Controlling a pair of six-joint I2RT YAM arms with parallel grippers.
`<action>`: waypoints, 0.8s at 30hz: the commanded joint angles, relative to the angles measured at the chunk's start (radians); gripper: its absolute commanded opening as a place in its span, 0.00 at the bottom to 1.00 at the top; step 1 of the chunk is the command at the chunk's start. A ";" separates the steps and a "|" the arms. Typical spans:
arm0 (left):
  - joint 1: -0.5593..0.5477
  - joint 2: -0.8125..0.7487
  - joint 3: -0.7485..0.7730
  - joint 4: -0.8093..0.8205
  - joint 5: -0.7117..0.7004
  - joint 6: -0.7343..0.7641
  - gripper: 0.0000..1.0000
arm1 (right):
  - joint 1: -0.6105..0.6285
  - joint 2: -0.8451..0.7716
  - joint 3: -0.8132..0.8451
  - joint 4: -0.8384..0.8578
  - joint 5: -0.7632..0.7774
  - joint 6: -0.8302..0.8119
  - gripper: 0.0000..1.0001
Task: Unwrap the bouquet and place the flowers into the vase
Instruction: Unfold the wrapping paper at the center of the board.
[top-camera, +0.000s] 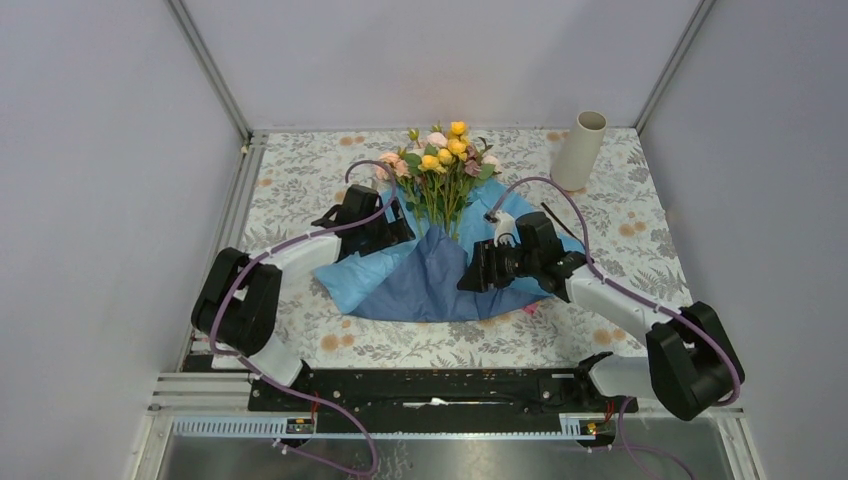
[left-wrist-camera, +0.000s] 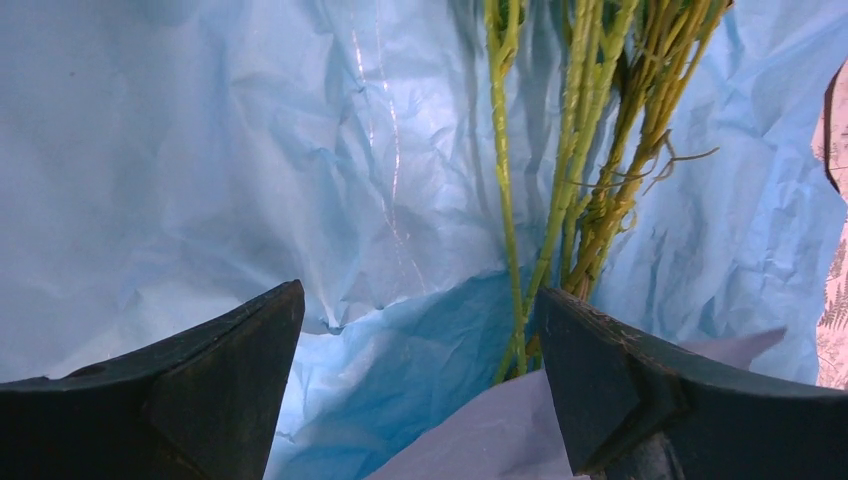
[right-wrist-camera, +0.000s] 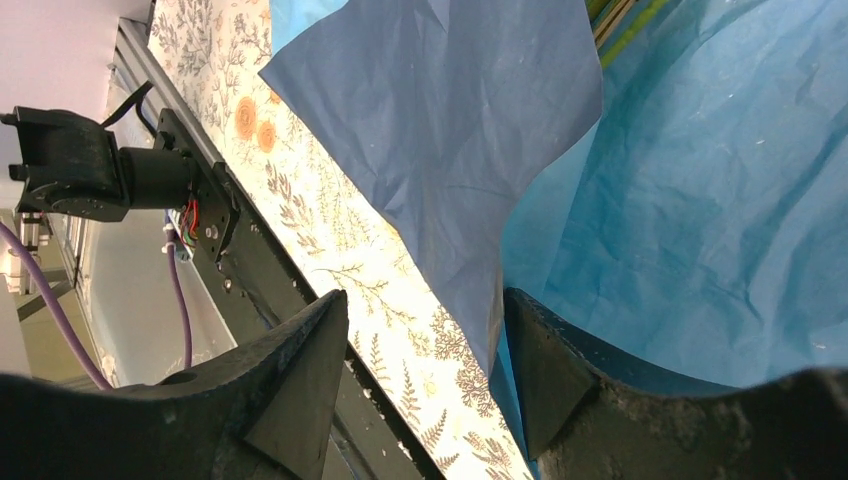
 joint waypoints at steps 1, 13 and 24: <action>0.003 -0.067 0.047 0.030 0.004 0.027 0.93 | 0.025 -0.075 -0.029 0.026 -0.024 0.000 0.66; -0.049 -0.161 -0.022 0.039 0.035 -0.048 0.93 | 0.102 -0.232 -0.095 -0.008 0.001 0.023 0.65; -0.148 -0.216 -0.046 0.046 0.025 -0.068 0.92 | 0.130 -0.370 -0.127 -0.142 0.000 0.016 0.65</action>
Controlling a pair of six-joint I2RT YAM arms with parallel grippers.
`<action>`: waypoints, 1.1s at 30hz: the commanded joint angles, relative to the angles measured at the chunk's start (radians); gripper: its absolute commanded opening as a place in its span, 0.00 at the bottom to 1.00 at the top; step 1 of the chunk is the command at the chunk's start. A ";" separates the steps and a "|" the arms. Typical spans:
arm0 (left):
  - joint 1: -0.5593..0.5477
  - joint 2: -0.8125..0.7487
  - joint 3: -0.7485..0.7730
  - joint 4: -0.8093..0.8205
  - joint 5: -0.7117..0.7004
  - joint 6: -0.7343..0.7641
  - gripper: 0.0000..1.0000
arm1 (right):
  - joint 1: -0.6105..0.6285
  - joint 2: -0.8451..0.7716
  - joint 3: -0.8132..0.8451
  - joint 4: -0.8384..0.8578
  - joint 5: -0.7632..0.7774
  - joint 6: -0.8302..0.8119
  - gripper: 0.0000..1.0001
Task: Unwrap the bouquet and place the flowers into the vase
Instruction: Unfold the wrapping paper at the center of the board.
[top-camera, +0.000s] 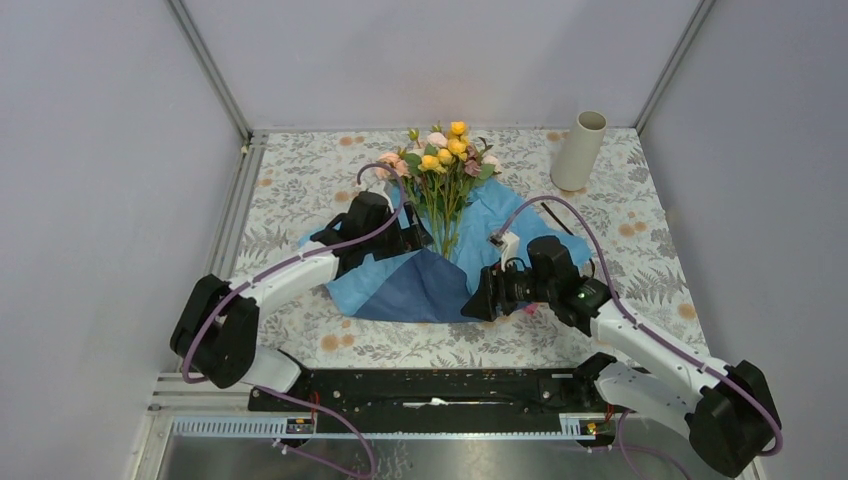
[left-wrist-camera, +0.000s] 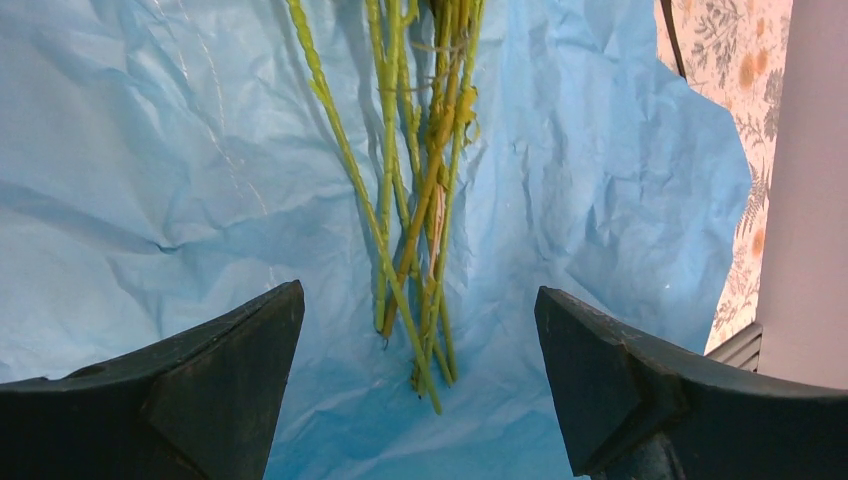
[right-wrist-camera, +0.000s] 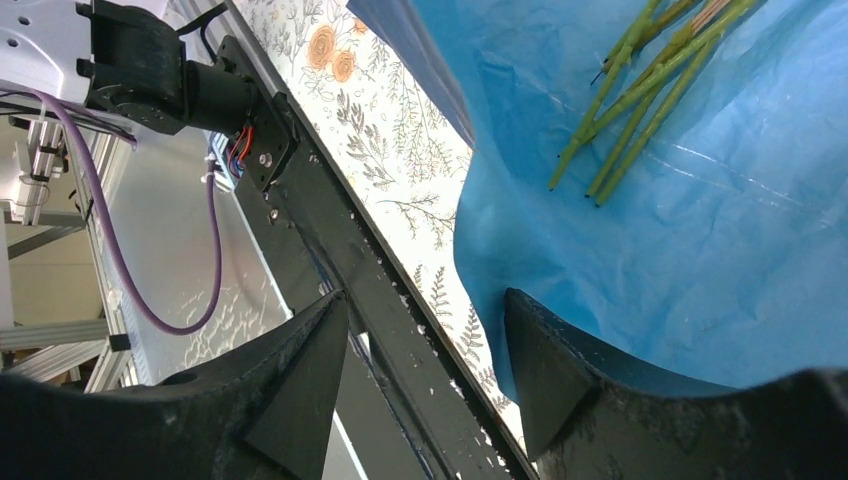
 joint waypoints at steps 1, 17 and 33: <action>-0.029 -0.060 -0.019 0.044 0.005 -0.015 0.92 | 0.013 -0.064 -0.016 -0.054 -0.003 -0.001 0.65; -0.262 -0.285 -0.240 0.090 -0.033 -0.098 0.92 | 0.015 -0.355 0.028 -0.178 0.173 0.077 0.81; -0.481 -0.355 -0.348 0.101 -0.208 -0.231 0.92 | 0.115 -0.092 0.069 -0.158 0.375 0.243 0.63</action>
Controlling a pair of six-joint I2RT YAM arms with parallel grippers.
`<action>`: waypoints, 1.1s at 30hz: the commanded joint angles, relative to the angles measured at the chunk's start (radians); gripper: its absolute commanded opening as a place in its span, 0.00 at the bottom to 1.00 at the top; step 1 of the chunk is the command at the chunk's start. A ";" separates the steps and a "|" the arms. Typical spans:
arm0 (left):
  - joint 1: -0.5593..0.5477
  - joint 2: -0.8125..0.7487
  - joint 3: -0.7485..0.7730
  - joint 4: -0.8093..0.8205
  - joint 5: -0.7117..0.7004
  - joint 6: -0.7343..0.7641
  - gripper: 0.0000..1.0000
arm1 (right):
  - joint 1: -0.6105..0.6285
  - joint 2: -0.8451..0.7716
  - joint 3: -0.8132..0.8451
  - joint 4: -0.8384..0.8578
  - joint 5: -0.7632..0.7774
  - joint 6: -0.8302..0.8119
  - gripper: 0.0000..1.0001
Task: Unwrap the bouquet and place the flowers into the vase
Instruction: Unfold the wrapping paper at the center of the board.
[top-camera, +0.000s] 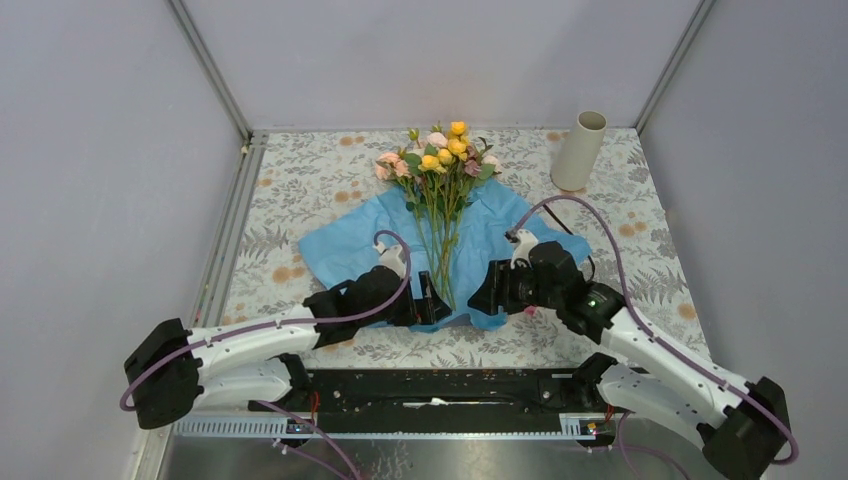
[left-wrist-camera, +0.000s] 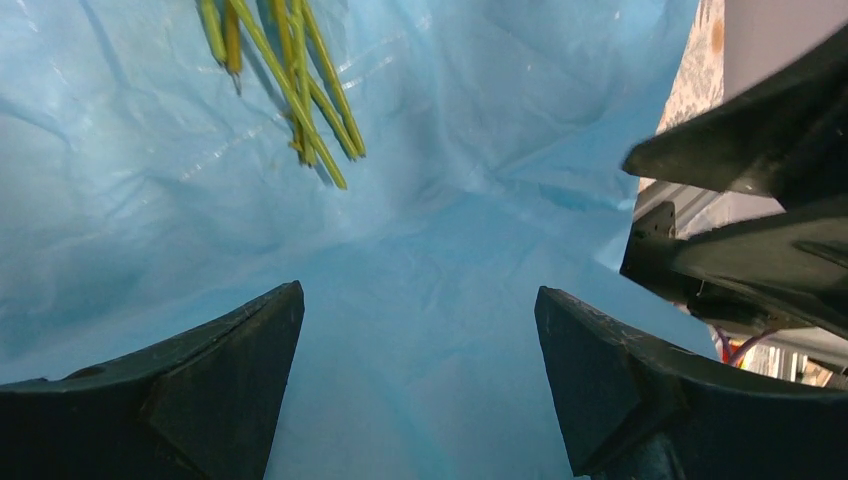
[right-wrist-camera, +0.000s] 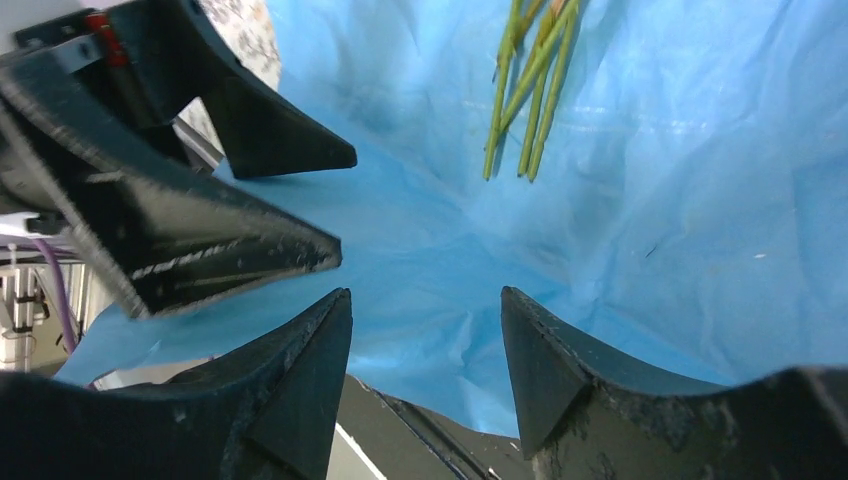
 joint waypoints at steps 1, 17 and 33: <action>-0.073 0.003 -0.016 0.051 -0.097 -0.052 0.92 | 0.074 0.076 0.021 0.023 0.077 0.054 0.62; -0.236 0.038 -0.060 -0.002 -0.208 -0.095 0.87 | 0.224 0.170 -0.148 -0.009 0.208 0.234 0.54; -0.291 0.056 -0.131 -0.109 -0.298 -0.225 0.81 | 0.270 0.230 -0.201 -0.114 0.427 0.318 0.52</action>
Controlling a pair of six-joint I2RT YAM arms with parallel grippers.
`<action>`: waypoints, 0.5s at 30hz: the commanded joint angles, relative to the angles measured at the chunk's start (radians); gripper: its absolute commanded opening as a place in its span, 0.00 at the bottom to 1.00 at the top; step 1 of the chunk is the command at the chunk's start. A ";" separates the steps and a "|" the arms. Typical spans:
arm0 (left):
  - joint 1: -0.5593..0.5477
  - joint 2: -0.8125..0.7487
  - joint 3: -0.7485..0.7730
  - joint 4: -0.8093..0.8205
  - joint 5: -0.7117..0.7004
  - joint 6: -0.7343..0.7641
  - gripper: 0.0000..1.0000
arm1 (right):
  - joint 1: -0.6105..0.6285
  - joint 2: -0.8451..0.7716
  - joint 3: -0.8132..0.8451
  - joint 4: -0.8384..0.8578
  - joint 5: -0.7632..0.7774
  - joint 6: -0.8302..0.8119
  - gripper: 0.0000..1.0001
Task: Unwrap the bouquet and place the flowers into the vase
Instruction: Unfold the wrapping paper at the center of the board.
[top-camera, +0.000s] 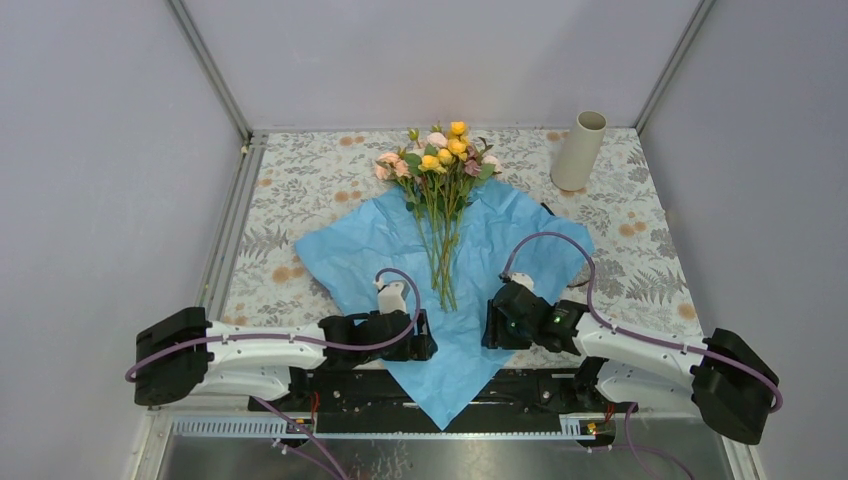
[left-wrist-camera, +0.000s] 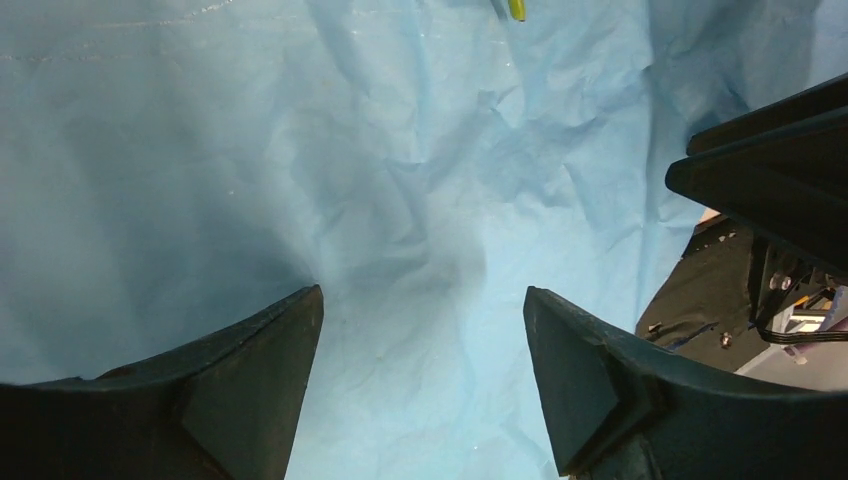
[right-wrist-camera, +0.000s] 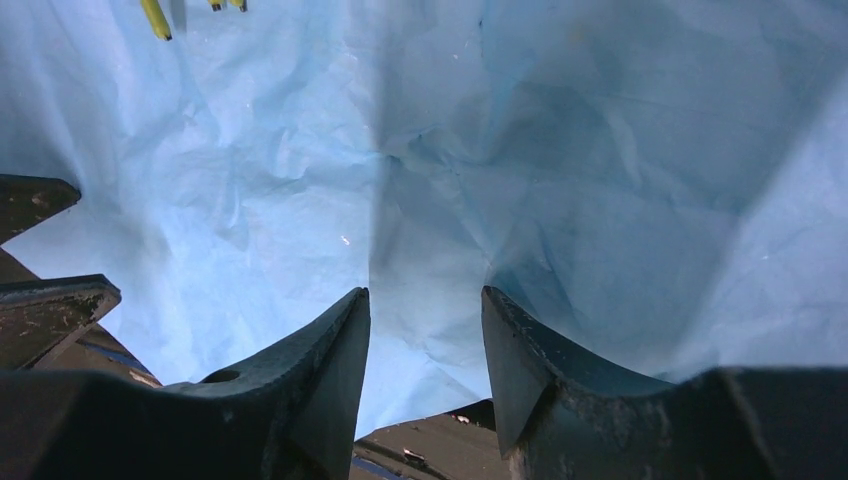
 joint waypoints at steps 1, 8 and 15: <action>-0.012 0.003 -0.024 -0.004 -0.043 -0.054 0.81 | 0.012 0.014 -0.032 -0.046 0.092 0.032 0.52; -0.011 -0.089 -0.015 -0.063 -0.078 -0.072 0.82 | 0.012 -0.062 0.015 -0.115 0.121 0.023 0.61; 0.084 -0.189 0.115 -0.173 -0.081 0.048 0.92 | 0.007 -0.124 0.179 -0.193 0.197 -0.072 0.77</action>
